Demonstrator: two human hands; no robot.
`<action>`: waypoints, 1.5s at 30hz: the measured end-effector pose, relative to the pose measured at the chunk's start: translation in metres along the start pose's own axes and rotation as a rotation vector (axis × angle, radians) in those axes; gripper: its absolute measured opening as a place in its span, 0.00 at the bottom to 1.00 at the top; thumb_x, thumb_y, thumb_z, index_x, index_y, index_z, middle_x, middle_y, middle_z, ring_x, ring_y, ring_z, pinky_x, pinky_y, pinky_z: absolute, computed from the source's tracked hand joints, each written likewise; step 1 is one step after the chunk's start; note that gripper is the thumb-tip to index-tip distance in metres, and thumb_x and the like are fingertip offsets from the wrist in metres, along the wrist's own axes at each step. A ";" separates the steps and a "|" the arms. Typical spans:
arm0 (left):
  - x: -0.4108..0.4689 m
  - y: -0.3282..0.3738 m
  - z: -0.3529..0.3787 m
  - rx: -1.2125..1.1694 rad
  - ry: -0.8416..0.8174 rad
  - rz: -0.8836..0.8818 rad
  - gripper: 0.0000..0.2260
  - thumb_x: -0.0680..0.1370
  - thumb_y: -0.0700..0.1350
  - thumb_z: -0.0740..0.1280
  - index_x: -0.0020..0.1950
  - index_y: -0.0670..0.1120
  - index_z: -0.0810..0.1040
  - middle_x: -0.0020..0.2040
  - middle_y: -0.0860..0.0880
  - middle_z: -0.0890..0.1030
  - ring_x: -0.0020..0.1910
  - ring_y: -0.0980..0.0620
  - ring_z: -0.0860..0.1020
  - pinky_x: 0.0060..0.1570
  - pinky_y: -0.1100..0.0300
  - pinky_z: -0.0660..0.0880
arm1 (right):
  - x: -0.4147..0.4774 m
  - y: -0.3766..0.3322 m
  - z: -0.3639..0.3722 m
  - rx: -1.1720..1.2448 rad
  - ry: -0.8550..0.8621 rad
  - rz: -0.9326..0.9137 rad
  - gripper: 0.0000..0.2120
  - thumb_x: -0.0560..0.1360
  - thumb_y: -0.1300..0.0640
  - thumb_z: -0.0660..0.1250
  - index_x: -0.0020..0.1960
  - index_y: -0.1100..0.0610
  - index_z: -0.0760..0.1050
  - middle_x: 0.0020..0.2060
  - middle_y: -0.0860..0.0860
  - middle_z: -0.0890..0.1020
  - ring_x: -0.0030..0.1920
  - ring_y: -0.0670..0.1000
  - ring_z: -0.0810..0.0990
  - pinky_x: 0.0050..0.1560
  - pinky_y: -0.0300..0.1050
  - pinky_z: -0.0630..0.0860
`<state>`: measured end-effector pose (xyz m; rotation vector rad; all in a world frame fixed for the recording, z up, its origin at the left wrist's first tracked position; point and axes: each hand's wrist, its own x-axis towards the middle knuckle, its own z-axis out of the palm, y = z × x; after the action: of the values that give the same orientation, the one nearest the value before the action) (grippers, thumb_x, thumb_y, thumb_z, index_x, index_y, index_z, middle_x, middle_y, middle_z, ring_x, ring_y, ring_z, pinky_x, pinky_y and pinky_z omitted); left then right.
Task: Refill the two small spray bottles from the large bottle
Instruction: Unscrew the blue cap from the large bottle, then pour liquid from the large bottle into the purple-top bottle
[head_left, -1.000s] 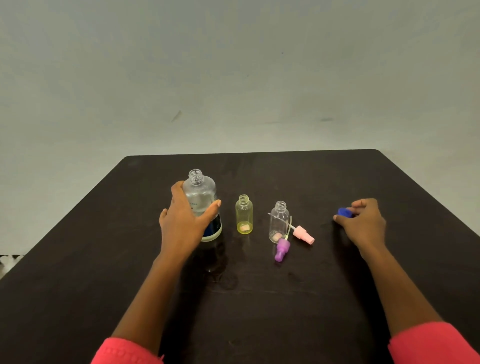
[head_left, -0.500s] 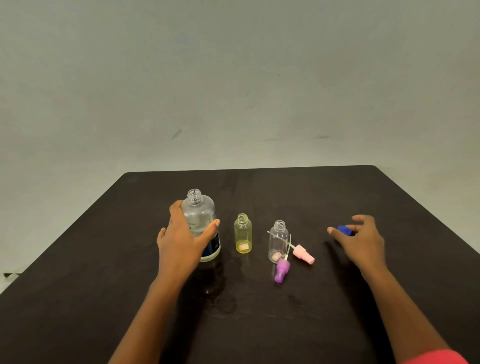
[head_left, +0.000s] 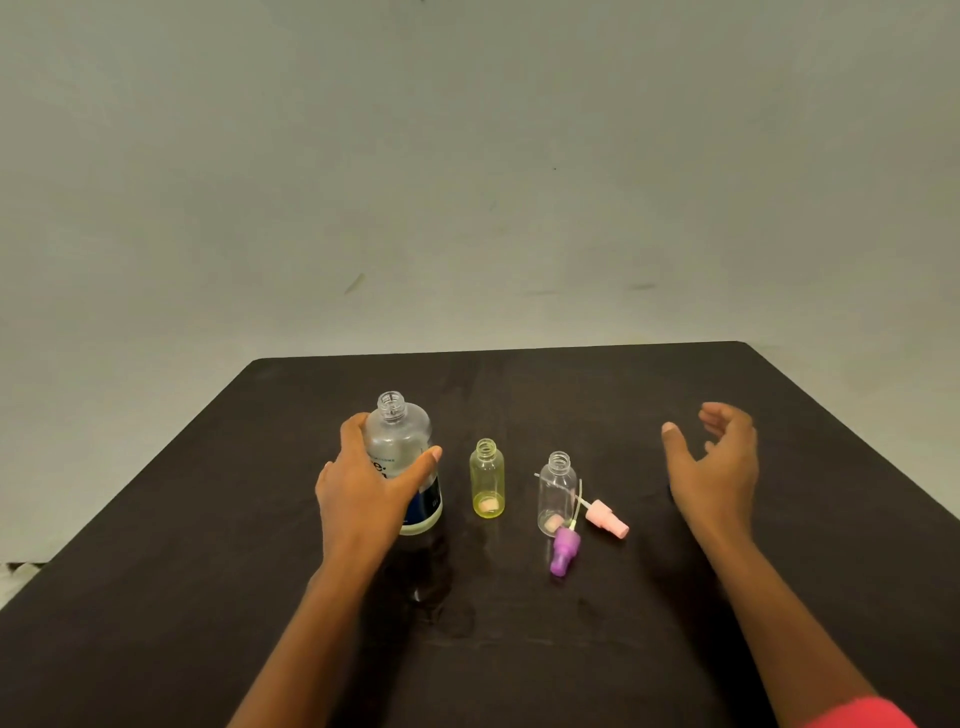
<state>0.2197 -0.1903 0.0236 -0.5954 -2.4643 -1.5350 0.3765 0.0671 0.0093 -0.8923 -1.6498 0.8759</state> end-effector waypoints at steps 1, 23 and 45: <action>0.000 0.001 0.000 0.001 0.014 0.004 0.29 0.65 0.61 0.74 0.59 0.57 0.65 0.48 0.58 0.73 0.53 0.45 0.75 0.58 0.41 0.73 | -0.001 -0.002 0.001 0.012 -0.001 -0.005 0.19 0.74 0.59 0.70 0.62 0.57 0.69 0.59 0.53 0.73 0.60 0.50 0.73 0.64 0.51 0.71; -0.012 0.150 -0.017 -0.389 0.017 0.322 0.27 0.61 0.57 0.78 0.56 0.51 0.76 0.46 0.57 0.83 0.44 0.63 0.81 0.43 0.63 0.79 | -0.031 -0.155 0.010 0.361 -0.952 -0.317 0.33 0.67 0.59 0.77 0.67 0.53 0.66 0.57 0.45 0.80 0.59 0.43 0.79 0.60 0.47 0.77; 0.001 -0.002 0.059 -0.098 -0.214 -0.049 0.20 0.63 0.42 0.80 0.51 0.51 0.77 0.46 0.53 0.83 0.45 0.56 0.81 0.50 0.59 0.78 | -0.005 -0.020 0.000 0.196 -0.182 -0.143 0.37 0.65 0.56 0.79 0.68 0.54 0.63 0.57 0.46 0.73 0.55 0.43 0.74 0.47 0.24 0.70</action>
<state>0.2217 -0.1379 -0.0044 -0.7592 -2.5864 -1.7003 0.3752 0.0530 0.0248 -0.5669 -1.7252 1.0231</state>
